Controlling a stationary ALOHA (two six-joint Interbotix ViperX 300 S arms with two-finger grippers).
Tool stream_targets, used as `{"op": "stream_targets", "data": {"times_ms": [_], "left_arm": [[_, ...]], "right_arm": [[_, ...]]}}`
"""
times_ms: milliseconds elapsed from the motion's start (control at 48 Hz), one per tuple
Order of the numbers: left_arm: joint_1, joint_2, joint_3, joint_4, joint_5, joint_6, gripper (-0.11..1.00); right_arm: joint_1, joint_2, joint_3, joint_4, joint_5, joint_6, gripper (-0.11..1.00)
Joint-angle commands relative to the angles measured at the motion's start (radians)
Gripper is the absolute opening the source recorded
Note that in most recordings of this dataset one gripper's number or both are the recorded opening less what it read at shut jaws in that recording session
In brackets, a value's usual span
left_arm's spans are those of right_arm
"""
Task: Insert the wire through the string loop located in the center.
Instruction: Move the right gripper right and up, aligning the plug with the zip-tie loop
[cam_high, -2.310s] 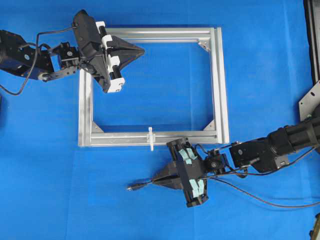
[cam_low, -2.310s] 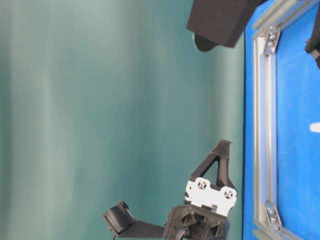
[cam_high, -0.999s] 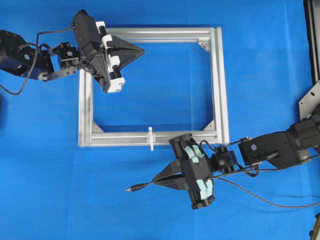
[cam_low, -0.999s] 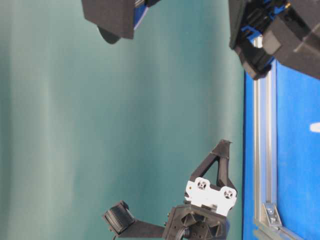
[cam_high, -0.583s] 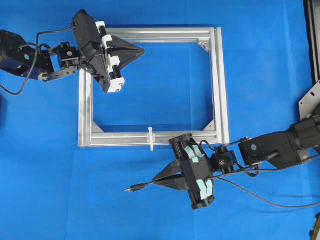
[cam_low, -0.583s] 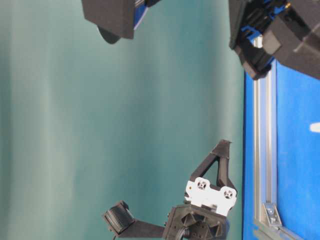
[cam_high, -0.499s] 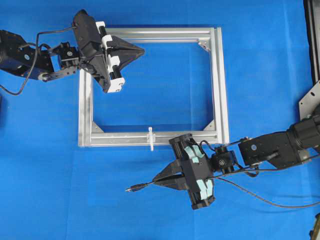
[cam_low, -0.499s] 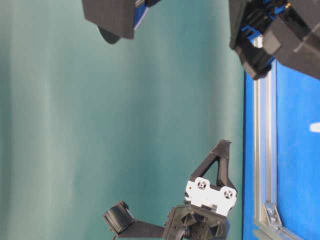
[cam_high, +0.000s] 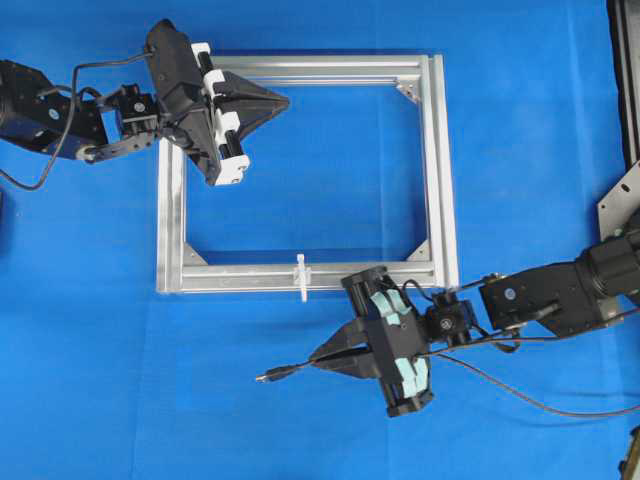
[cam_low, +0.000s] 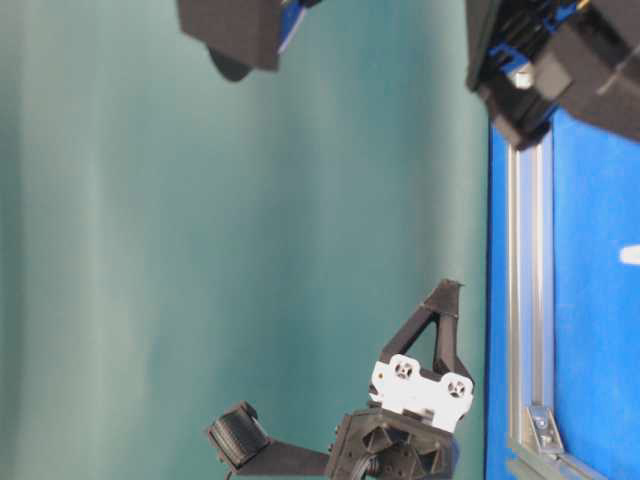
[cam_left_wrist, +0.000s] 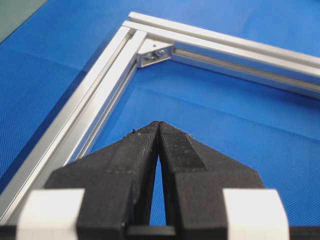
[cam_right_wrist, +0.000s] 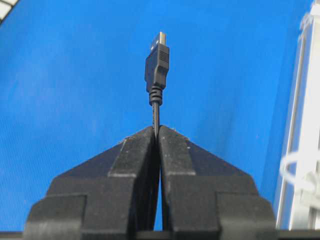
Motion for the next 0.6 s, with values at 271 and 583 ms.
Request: {"op": "stream_targets", "data": {"times_ms": [271, 583], "left_arm": [[0.002, -0.029, -0.015, 0.003, -0.006, -0.002, 0.00], [0.002, -0.029, -0.015, 0.003, -0.006, -0.002, 0.00]], "right_arm": [[0.003, -0.130, 0.137, 0.011, -0.006, 0.006, -0.03], [0.005, -0.190, 0.236, 0.014, -0.012, 0.008, -0.03]]}}
